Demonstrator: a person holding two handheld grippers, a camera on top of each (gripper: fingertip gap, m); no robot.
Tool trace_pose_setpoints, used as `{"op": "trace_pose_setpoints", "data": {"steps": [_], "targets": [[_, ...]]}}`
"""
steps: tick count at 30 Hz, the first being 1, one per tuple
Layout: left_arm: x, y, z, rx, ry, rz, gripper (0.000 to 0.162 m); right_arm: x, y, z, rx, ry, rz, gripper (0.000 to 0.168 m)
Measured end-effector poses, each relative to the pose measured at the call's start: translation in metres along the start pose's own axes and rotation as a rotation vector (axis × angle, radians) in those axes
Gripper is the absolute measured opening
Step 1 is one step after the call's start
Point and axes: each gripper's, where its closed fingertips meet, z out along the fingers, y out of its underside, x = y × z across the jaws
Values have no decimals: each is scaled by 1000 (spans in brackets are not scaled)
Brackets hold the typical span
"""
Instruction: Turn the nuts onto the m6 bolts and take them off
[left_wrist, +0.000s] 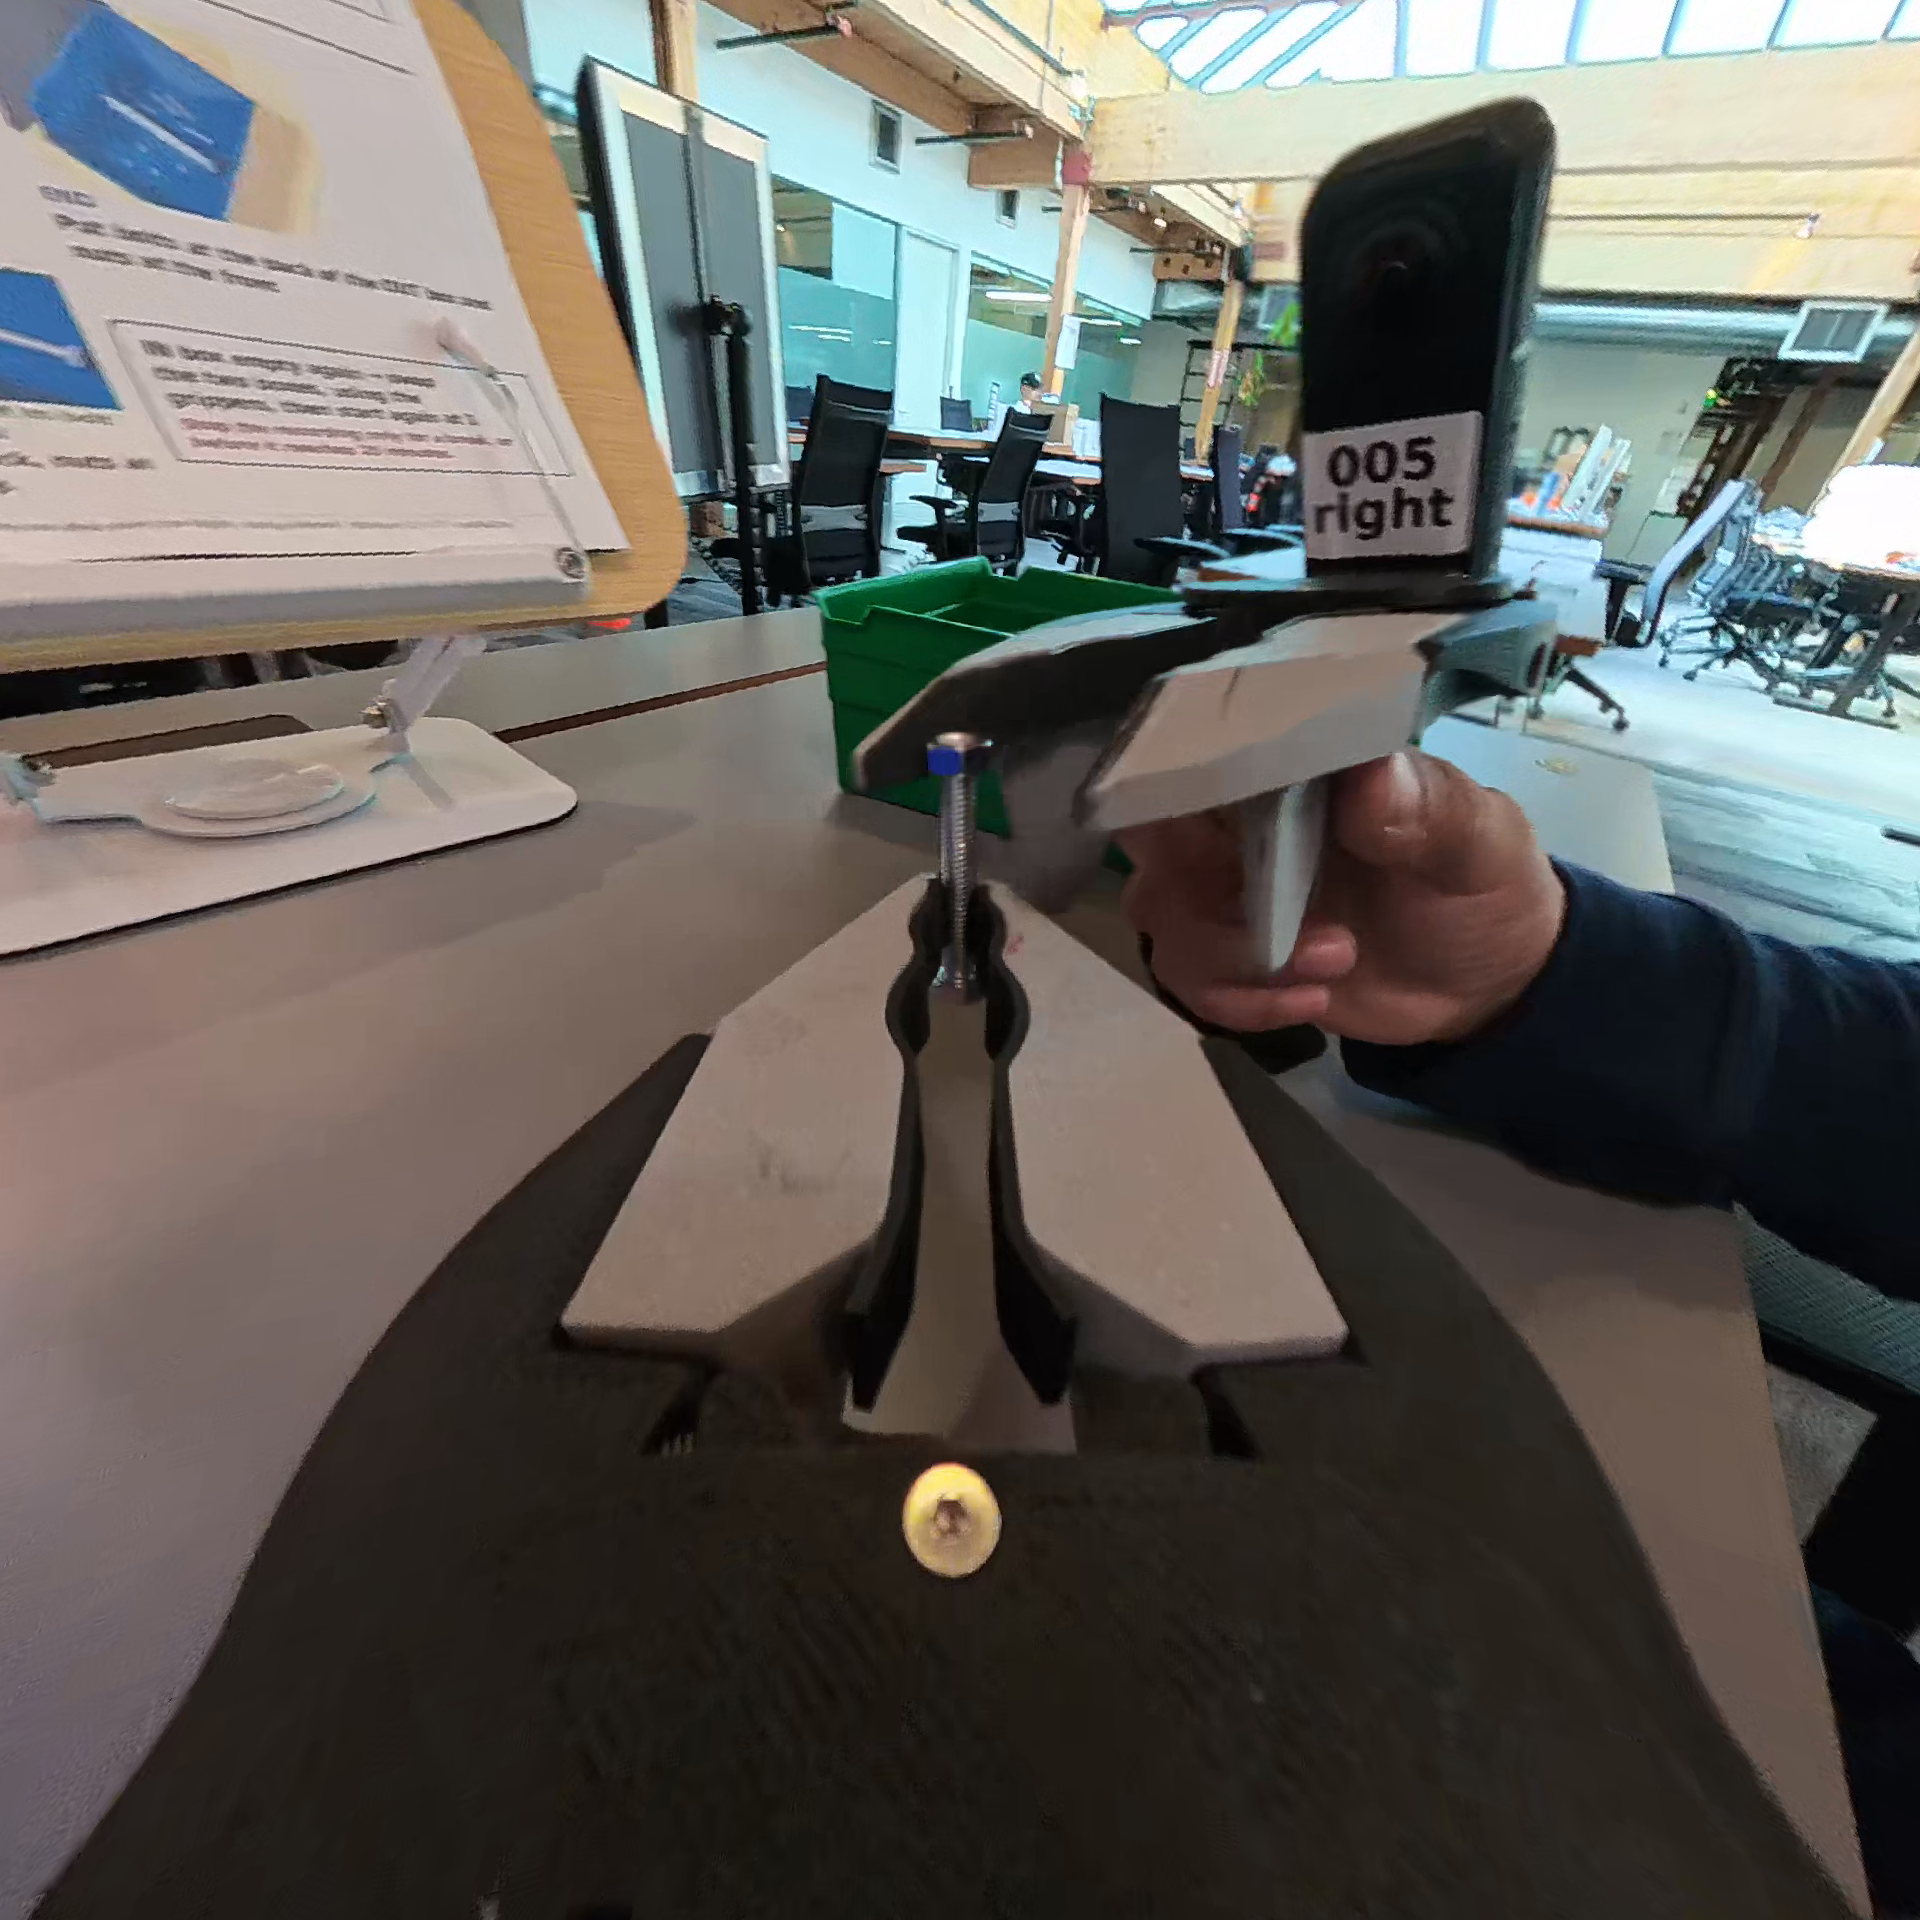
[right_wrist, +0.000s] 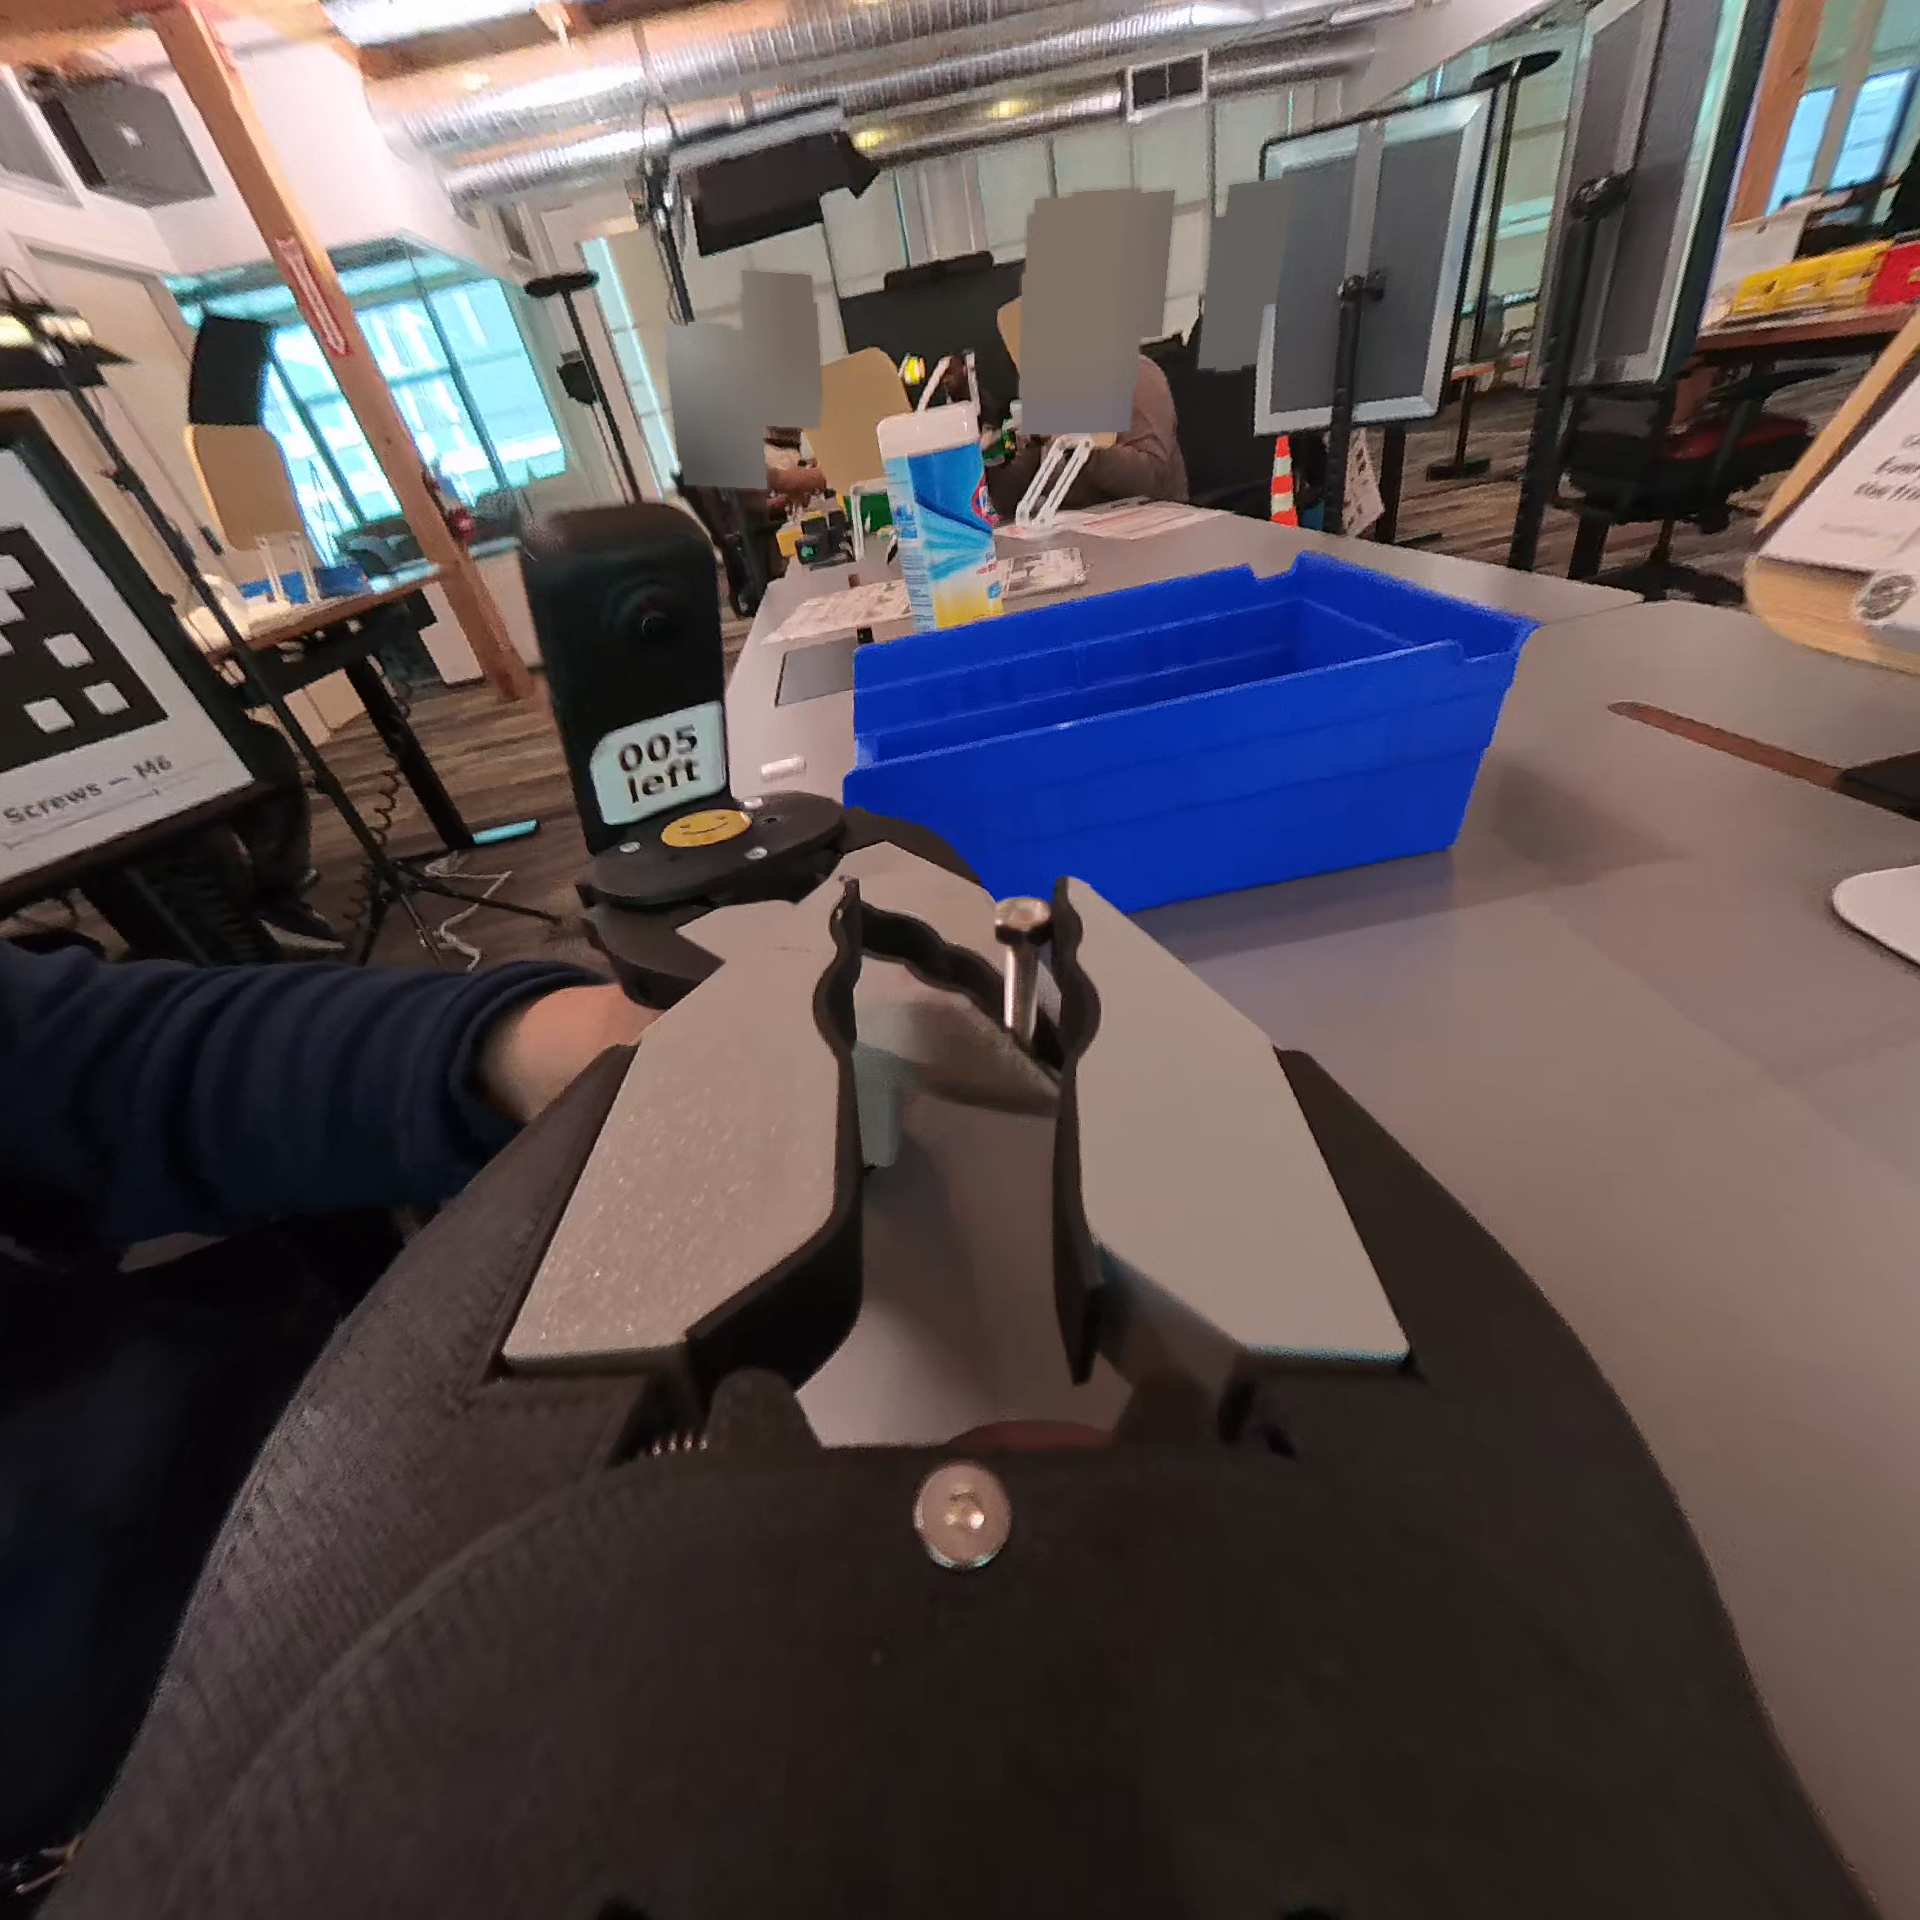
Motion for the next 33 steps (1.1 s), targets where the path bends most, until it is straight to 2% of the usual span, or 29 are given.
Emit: {"op": "trace_pose_setpoints", "data": {"steps": [4,11,16,22,25,29,33], "targets": [[-10,-4,-5,26,-28,-55,3,7,-10,-11,52,0,60,36],[-4,1,-1,-6,-23,5,3,2,-1,-3,8,4,13,31],[8,6,4,-38,5,78,3,-6,5,8,-5,-52,40,37],[-3,3,-1,-26,-40,45,3,6,-1,-4,5,19,17,36],[-5,5,-1,-36,-51,50,3,9,-6,-11,29,28,24,29],[-3,6,0,-49,-50,74,3,6,3,-6,-24,23,-7,21],[6,10,3,-70,-19,97,3,0,9,5,-47,-8,1,29]]}}
